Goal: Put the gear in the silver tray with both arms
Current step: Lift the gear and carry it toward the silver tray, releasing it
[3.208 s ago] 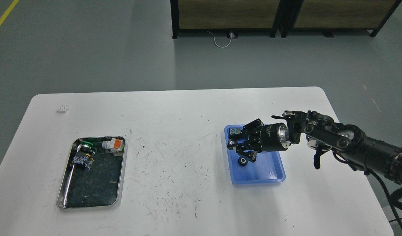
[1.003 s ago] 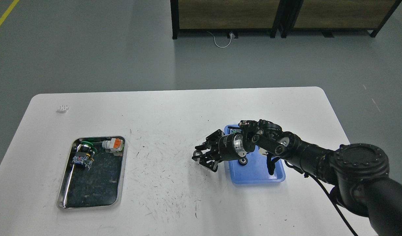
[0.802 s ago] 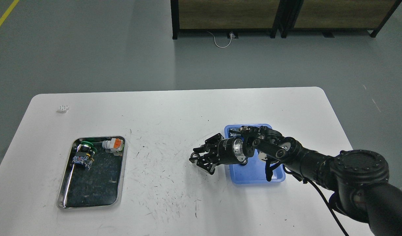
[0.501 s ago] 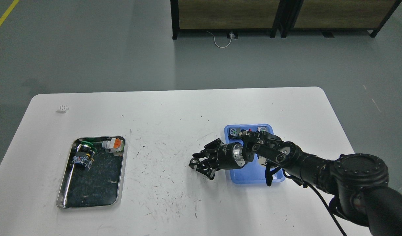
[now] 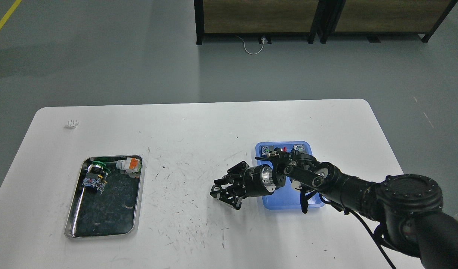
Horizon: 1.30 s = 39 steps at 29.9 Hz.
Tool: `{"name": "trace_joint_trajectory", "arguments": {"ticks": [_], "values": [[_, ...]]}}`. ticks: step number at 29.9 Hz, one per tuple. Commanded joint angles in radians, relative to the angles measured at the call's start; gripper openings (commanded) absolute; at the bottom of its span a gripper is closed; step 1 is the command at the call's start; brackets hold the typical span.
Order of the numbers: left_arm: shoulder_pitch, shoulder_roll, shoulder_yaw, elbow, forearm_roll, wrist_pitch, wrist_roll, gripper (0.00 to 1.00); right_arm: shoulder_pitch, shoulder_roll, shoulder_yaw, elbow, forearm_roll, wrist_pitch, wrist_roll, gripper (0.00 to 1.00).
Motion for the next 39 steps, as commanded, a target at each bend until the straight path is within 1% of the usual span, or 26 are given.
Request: {"name": "trace_joint_trajectory", "arguments": {"ticks": [1,13,35,39], "values": [[0.002,0.001,0.0,0.0,0.0,0.0,0.001,0.99,0.0,0.0,0.001,0.012,-0.001,0.0,0.0,0.36],[0.0,0.003,0.0,0.0,0.0,0.0,0.001,0.99,0.0,0.0,-0.005,0.055,-0.003,0.0,0.0,0.37],[0.0,0.009,0.0,0.0,0.0,0.0,-0.001,0.99,0.011,0.0,-0.03,0.035,-0.057,0.0,-0.003,0.38],[0.0,0.011,0.0,0.0,0.0,0.0,-0.001,0.99,0.013,0.0,-0.03,0.034,-0.057,0.0,-0.006,0.4]]}}
